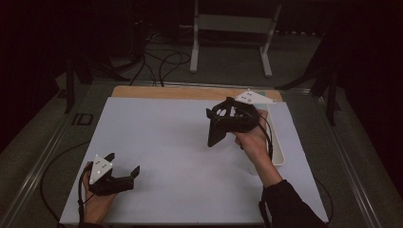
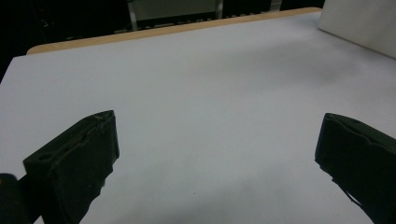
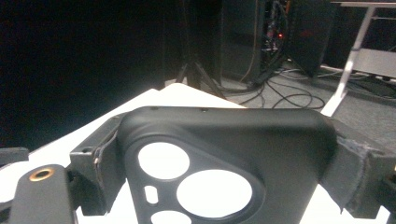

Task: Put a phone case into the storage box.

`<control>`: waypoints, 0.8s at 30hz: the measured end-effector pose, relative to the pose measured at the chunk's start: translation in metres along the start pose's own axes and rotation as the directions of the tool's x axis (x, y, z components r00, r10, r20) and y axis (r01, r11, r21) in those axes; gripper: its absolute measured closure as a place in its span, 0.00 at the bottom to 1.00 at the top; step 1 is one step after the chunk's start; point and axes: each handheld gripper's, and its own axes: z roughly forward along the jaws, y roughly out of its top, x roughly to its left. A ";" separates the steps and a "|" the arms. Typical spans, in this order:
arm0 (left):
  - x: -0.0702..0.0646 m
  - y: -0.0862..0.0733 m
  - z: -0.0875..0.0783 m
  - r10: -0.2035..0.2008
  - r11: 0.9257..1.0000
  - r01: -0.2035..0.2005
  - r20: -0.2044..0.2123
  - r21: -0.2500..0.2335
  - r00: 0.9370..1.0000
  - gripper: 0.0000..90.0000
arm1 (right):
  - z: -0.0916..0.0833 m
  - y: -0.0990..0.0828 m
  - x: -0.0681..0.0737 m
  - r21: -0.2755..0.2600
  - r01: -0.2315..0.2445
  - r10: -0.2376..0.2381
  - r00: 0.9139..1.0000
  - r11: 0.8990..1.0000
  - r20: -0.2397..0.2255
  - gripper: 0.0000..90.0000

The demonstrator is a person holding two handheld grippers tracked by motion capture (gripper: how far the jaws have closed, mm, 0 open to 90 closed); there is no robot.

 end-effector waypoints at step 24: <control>-0.004 0.000 0.002 0.025 1.000 -0.025 -0.004 0.010 1.000 0.00 | 0.000 0.013 -0.037 -0.020 -0.021 0.024 0.993 1.000 0.115 0.15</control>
